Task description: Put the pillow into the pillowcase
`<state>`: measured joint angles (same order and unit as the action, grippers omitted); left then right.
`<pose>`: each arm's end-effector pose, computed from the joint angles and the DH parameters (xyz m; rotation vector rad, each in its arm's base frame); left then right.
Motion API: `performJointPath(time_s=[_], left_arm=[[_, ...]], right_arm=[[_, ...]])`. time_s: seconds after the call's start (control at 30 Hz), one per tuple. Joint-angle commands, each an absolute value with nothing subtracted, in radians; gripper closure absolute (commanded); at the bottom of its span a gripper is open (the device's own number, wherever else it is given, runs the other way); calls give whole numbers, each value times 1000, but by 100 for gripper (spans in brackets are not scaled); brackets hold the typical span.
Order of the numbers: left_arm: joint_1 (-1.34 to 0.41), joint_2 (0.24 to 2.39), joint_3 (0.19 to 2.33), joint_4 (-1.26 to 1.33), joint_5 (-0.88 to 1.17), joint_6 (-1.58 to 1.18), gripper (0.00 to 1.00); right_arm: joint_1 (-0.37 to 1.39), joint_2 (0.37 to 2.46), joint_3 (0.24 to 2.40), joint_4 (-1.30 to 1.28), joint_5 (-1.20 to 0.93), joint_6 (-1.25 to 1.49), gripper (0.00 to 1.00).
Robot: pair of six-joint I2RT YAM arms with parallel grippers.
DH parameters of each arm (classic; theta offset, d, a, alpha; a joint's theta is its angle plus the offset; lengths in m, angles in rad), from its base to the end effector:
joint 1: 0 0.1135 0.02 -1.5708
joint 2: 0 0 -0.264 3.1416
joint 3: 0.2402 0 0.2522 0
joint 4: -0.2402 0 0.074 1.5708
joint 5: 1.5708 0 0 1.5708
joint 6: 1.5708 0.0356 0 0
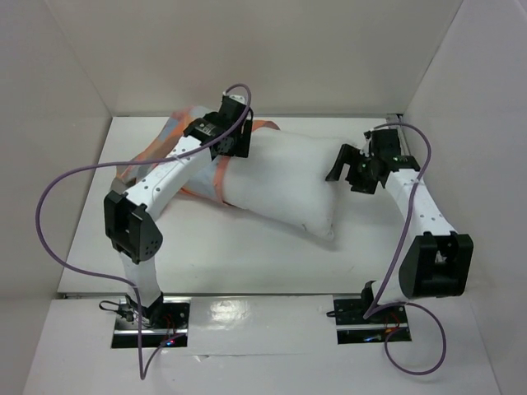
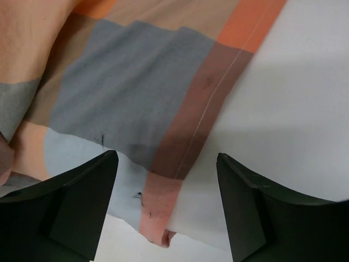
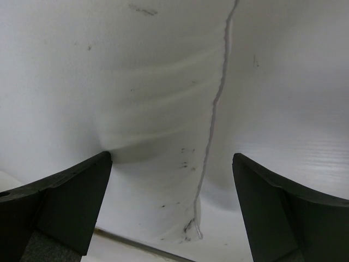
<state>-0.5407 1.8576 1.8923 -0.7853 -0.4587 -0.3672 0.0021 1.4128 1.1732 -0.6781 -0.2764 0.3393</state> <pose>0.3638 -0.2000 0.3629 -0.0321 2.2289 0.0425 0.2964 0.0103 0.2884 0.3036 2.4858 0.4868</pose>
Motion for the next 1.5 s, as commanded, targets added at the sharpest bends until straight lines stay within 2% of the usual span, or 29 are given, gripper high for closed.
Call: performJointPath(time_s=[0.0,0.07,0.17,0.3,0.33,0.43,0.47,0.53,0.57,0.6,0.67,0.7,0.8,0.87,0.93,1.0,1.2,1.23,1.27,1.37,1.4,1.43,1.47], left_arm=[[-523,1856,1873,-770,-528,-348,15],[-490,1867,1856,-770,-493,-359,17],[-477,1885,1842,-770,-506,-368,27],[-477,1885,1853,-779,-517,-368,55],[-486,1876,1876,-779,-490,-368,69],[-486,1876,1911,-788,-367,-342,100],[-500,1876,1927,-788,-332,-342,100],[-535,1867,1974,-788,-187,-299,100],[-563,1867,2002,-788,-122,-287,100],[-627,1882,2082,-788,2,-287,100],[-727,1957,2277,-816,133,-287,100],[-757,1991,2357,-830,273,-302,100],[-833,2075,2584,-806,463,-365,100],[-833,2047,2538,-718,592,-443,100],[-796,1945,2352,-564,671,-498,100],[-760,1911,2284,-548,672,-531,100],[-759,1864,2033,-722,320,-468,100],[-759,1864,2019,-738,196,-457,95],[-759,1873,2019,-774,130,-437,74],[-773,1888,2083,-863,-33,-402,43],[-808,1875,2100,-888,-88,-402,27],[-831,1858,2100,-919,-148,-390,24],[-853,1838,2100,-931,-270,-390,24]], right_arm=[[5,1381,1141,-623,-380,307,1],[5,1393,1098,-592,-414,317,1],[15,1411,1059,-554,-432,337,1],[27,1431,1035,-497,-454,347,4],[40,1449,1035,-497,-454,357,9],[78,1463,1035,-466,-465,370,21],[89,1474,1035,-451,-485,370,27],[124,1483,1035,-401,-509,412,59],[138,1483,1035,-372,-549,431,72],[152,1494,1058,-303,-575,452,90],[189,1515,1110,-256,-624,514,100],[189,1516,1183,-235,-633,529,100],[198,1494,1287,-222,-634,581,100],[198,1471,1354,-233,-595,591,100],[189,1433,1345,-242,-577,591,100],[189,1402,1300,-242,-545,591,100],[155,1316,1016,-250,-522,578,100],[132,1316,961,-250,-522,590,100],[132,1301,944,-236,-531,606,100],[132,1278,946,-257,-520,606,100],[132,1278,962,-280,-497,586,93],[132,1269,980,-334,-483,571,79],[132,1269,1015,-363,-467,554,41]])
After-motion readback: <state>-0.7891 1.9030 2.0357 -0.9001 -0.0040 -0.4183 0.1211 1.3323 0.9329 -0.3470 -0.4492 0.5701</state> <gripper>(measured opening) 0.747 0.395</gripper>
